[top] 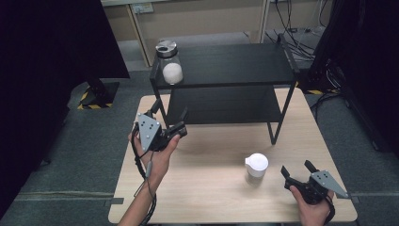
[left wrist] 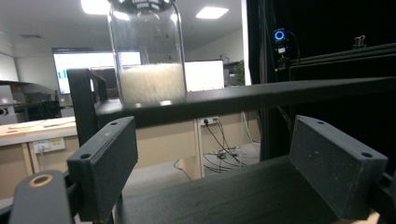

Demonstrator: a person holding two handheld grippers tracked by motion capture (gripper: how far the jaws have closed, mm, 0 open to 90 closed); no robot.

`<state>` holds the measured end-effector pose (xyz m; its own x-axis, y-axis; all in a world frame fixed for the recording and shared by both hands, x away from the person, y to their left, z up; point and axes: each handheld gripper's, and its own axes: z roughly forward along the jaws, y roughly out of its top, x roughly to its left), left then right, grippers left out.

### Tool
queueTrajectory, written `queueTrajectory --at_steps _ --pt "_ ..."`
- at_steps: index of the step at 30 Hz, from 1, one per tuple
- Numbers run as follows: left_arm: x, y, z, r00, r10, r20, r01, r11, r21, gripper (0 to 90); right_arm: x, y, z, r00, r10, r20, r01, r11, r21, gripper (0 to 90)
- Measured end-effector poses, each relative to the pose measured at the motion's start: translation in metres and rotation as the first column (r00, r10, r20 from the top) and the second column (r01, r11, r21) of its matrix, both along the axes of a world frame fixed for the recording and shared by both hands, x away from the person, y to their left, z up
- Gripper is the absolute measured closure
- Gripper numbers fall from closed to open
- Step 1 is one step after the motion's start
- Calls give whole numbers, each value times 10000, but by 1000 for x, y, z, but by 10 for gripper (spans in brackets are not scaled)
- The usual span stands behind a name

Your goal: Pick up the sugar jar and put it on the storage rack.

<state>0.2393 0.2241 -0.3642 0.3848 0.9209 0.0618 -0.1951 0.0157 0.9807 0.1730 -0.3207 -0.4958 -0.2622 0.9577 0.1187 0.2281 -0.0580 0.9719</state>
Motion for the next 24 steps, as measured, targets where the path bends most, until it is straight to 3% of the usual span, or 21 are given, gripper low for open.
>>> queueTrajectory --at_steps 9,24 --pt "-7 3 -30 9993 -334 -147 335 9994 20 133 0 0 0 10000 -4 -4 4 10000 -3 60" --pt "-13 13 -72 9956 -478 -808 483 9988 43 128 0 0 0 10000 -5 -9 5 10000 -9 59"
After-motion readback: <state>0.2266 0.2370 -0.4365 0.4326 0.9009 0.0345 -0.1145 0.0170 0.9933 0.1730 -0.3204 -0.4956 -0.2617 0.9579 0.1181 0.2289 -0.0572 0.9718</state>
